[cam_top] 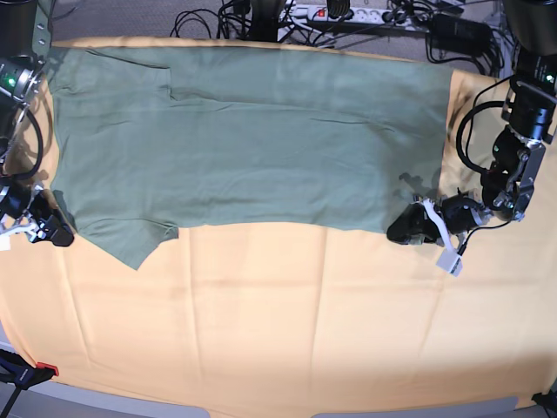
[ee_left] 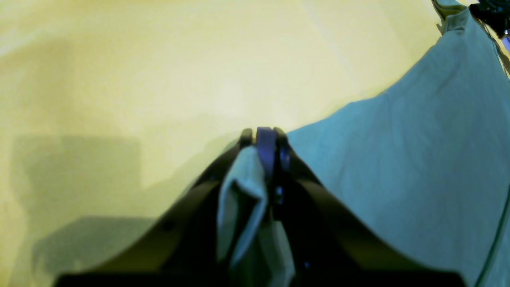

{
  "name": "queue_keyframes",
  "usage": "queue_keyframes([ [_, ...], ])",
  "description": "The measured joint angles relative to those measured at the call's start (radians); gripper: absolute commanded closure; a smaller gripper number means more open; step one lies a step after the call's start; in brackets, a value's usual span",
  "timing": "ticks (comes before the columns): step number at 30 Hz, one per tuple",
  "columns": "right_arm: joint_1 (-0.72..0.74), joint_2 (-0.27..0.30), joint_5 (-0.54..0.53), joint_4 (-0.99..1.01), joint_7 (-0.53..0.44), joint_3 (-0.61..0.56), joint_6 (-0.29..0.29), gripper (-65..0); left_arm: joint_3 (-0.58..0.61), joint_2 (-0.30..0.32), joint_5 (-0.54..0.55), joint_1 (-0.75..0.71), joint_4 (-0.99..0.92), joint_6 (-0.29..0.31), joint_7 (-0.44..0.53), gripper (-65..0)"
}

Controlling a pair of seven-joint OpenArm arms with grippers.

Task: Fold the T-shirt properly

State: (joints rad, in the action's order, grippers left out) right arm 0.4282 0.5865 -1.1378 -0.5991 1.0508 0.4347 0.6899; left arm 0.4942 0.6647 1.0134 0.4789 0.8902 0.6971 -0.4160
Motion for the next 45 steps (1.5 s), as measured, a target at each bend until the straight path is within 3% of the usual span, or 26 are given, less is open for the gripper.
queue_keyframes([
  [10, -0.002, -0.058, -0.011, 0.000, 0.018, 0.001, 0.007, -34.1, 0.000, 0.000, 0.000, 0.000, 0.000, 0.000, 0.000, 0.0],
  [14, -0.001, -0.057, -0.007, -0.002, 0.080, -0.005, 0.008, -29.5, 0.000, 0.000, 0.002, 0.000, 0.000, 0.000, 0.000, 0.0],
  [18, 0.002, -0.054, -0.037, -0.002, 0.075, -0.103, 0.011, -28.2, 0.000, 0.000, 0.001, -0.003, 0.000, 0.000, 0.013, 0.0],
  [20, 0.010, -0.053, -0.041, -0.005, 0.065, -0.162, 0.011, -19.9, 0.000, 0.000, 0.000, -0.003, 0.000, 0.000, 0.012, 0.0],
  [23, 0.009, -0.051, 0.006, -0.010, -0.017, -0.217, 0.010, 0.0, 0.000, 0.000, 0.000, -0.003, 0.000, 0.000, 0.015, 0.0],
  [28, 0.012, -0.059, 0.173, -0.009, -0.206, -0.220, 0.028, 0.0, 0.000, 0.000, 0.000, -0.003, 0.000, 0.000, 0.015, 0.0],
  [34, 0.069, -0.058, 0.295, -0.006, -0.213, -0.223, 0.024, 0.0, 0.003, 0.000, -0.050, 0.008, -0.002, -0.005, 0.083, 0.0],
  [42, 0.172, -0.058, 0.361, 0.001, -0.198, -0.224, 0.003, 0.0, 0.004, -0.032, -0.184, 0.110, -0.005, -0.069, 0.151, 0.0],
  [45, 0.223, -0.058, 0.439, 0.002, -0.250, -0.225, 0.006, 0.0, 0.005, -0.041, -0.260, 0.145, -0.005, -0.095, 0.185, 0.0],
])
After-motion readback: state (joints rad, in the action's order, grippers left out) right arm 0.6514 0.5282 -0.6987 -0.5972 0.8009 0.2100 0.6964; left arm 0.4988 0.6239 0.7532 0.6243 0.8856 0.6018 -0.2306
